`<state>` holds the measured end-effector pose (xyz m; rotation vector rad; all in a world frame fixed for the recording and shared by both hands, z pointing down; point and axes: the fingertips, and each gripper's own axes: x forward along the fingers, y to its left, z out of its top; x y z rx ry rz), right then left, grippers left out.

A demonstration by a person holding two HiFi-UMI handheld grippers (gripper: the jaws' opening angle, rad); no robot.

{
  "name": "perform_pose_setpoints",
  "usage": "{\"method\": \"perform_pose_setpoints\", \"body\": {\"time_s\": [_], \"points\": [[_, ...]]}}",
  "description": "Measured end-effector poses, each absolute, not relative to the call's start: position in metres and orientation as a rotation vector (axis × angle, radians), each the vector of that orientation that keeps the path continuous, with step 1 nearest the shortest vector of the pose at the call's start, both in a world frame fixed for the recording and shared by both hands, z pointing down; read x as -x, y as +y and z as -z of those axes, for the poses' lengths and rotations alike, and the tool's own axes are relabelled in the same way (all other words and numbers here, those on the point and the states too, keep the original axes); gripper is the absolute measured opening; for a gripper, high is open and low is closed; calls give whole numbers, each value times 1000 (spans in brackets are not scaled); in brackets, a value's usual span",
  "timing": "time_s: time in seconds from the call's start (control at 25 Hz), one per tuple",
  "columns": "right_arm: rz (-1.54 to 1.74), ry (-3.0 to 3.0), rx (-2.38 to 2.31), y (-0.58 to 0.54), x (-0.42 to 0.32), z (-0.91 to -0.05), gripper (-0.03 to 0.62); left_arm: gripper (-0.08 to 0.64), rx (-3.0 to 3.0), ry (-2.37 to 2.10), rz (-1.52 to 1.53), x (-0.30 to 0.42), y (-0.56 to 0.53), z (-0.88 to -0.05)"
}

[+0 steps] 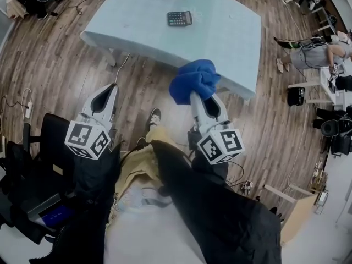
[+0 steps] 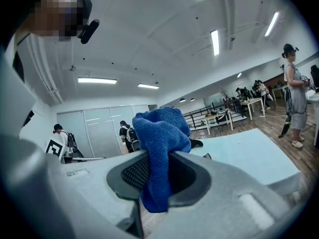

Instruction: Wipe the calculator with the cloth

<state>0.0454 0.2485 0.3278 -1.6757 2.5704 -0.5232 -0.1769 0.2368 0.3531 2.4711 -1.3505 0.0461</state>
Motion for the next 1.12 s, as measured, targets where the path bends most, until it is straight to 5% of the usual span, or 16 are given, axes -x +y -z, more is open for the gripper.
{"method": "perform_pose_setpoints", "body": {"time_s": [0.44, 1.12], "points": [[640, 2518, 1698, 152, -116, -357, 84, 0, -2492, -1237, -172, 98, 127, -371], [724, 2547, 1679, 63, -131, -374, 86, 0, -2466, -1223, -196, 72, 27, -379]]}}
